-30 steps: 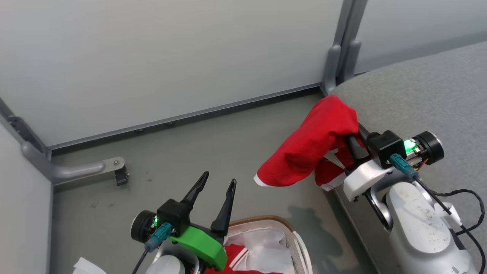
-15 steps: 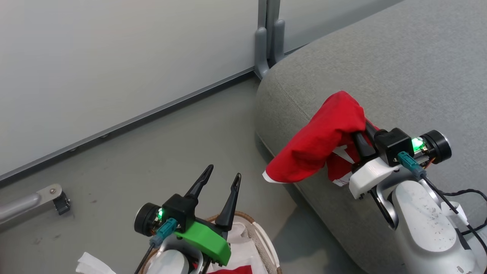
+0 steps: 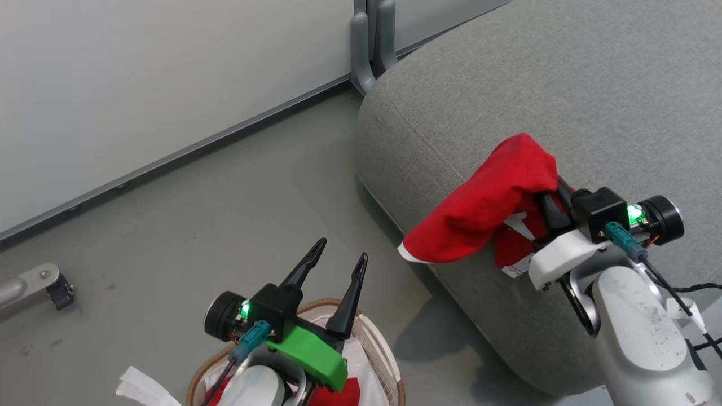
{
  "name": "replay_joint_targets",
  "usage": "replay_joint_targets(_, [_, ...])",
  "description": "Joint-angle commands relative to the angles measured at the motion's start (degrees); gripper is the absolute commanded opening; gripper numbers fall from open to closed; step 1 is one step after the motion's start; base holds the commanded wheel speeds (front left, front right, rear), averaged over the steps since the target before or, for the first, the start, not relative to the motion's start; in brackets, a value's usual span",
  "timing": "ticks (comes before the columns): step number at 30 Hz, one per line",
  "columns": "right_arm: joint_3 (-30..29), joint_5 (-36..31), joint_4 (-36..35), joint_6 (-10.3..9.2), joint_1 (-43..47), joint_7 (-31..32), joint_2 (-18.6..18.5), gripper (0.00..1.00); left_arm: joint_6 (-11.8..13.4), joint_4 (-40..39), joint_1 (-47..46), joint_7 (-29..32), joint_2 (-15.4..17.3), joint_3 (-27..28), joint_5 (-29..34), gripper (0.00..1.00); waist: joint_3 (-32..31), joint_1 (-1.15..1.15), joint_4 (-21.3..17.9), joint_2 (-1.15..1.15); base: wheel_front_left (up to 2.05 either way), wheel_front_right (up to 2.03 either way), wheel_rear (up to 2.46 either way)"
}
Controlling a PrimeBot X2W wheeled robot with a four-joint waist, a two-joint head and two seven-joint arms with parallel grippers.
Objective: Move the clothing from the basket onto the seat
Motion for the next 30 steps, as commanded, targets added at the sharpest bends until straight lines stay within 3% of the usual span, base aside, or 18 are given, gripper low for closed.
replay_joint_targets(1, [-0.92, 0.0, 0.14, -0.07, -1.9, -0.3, -0.3, 0.0, -0.24, -0.26, -1.03, -0.03, 0.52, -0.2, 0.58, 1.0, 1.67, 0.0, 0.96, 0.0, 0.0, 0.0, 0.0])
replay_joint_targets(10, [-9.89, -1.74, 1.85, -0.06, -13.1, -0.29, -4.46, 0.0, -0.21, -1.78, -4.24, -0.03, 2.33, -0.28, 1.74, 1.0, 9.6, 0.0, 3.79, 0.0, 0.0, 0.0, 0.0])
replay_joint_targets(22, [-20.85, -4.57, 8.15, -0.06, -29.87, -0.29, -15.55, 0.0, -0.22, -4.93, -13.15, -0.03, 5.01, -2.16, 4.69, 1.0, 25.32, 0.0, 9.82, 0.0, 0.0, 0.0, 0.0])
replay_joint_targets(30, [-27.84, -9.72, 17.23, -0.07, -39.93, -0.18, -16.4, 0.0, 0.55, -7.53, -17.35, 0.42, 5.85, -1.58, 5.71, 1.0, 34.91, 0.0, 11.99, 0.0, 0.0, 0.0, 0.0])
